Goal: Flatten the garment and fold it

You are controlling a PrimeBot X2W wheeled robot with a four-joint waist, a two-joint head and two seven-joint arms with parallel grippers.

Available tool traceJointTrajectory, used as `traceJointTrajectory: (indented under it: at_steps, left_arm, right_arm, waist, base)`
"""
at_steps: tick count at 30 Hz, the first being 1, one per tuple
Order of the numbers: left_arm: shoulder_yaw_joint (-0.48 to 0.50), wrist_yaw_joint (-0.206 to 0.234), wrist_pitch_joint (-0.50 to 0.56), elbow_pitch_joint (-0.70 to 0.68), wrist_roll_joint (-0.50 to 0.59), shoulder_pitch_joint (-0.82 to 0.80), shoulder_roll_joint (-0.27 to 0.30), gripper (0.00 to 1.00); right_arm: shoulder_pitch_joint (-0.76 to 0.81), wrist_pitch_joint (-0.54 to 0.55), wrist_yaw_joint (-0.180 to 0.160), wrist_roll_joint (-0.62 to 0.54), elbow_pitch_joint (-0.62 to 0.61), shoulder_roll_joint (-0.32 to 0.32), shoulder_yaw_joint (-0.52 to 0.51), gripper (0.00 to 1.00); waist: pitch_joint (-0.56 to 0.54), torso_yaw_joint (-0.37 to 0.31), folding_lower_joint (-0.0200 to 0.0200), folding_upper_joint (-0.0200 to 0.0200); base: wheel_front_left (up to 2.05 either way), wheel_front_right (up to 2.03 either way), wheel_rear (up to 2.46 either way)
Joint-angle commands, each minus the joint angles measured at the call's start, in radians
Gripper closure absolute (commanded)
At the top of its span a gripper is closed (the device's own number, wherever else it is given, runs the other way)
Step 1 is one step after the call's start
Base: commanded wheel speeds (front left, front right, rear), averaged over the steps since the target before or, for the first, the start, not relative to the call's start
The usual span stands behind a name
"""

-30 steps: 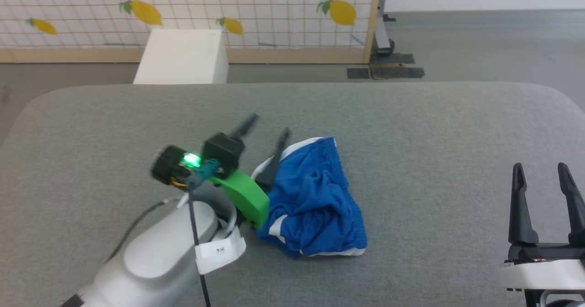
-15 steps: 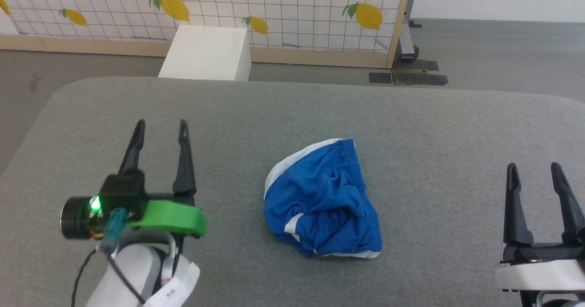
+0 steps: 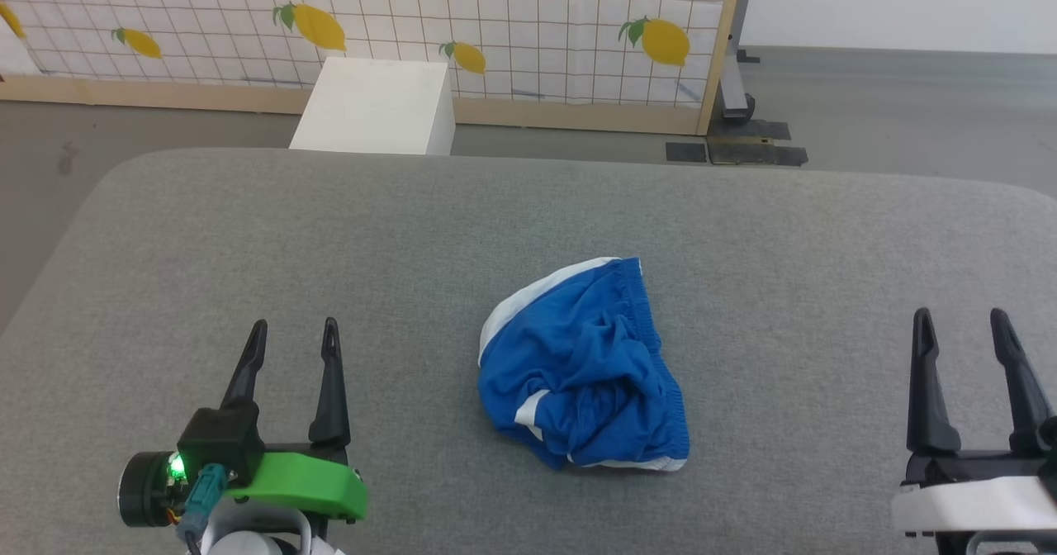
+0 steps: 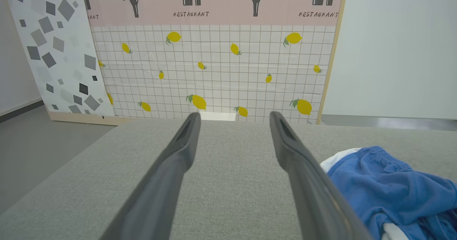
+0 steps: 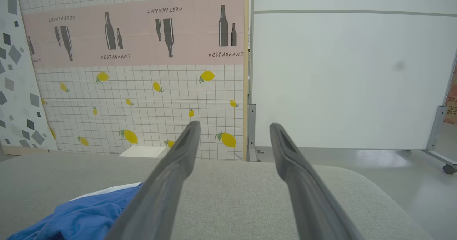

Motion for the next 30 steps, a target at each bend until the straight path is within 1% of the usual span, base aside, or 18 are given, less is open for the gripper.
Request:
traceJointTrajectory:
  at_steps: [1, 5, 11, 19, 30]
  left_arm:
    - [0.013, -0.017, -0.004, 0.002, 0.012, 0.016, -0.010, 0.00]
    - [0.040, -0.066, -0.004, 0.013, 0.037, 0.022, -0.031, 0.00]
    - [0.075, -0.101, -0.004, 0.032, 0.057, 0.027, -0.055, 0.00]
    - [0.096, -0.125, -0.004, 0.047, 0.074, 0.021, -0.074, 0.00]
    - [0.110, -0.137, -0.004, 0.064, 0.080, 0.017, -0.084, 0.00]
  right_arm:
    - [0.021, -0.005, 0.006, 0.006, 0.005, 0.001, 0.001, 0.00]
    - [0.030, -0.005, 0.006, 0.008, 0.012, 0.001, -0.003, 0.00]
    - [0.035, -0.005, 0.006, 0.008, 0.021, 0.001, -0.002, 0.00]
    - [0.034, -0.005, 0.006, 0.013, 0.027, 0.001, 0.003, 0.00]
    - [0.032, -0.005, 0.006, 0.014, 0.035, 0.001, 0.008, 0.00]
  waist:
    - [-0.005, 0.005, 0.0000, 0.0000]
    - [-0.009, 0.011, 0.0000, 0.0000]
    - [-0.012, 0.015, 0.0000, 0.0000]
    - [-0.006, 0.020, 0.0000, 0.0000]
    - [-0.005, 0.020, 0.0000, 0.0000]
  base:
    - [0.00, 0.00, 0.00]
    - [0.00, 0.00, 0.00]
    - [0.00, 0.00, 0.00]
    - [0.00, 0.00, 0.00]
    - [0.00, 0.00, 0.00]
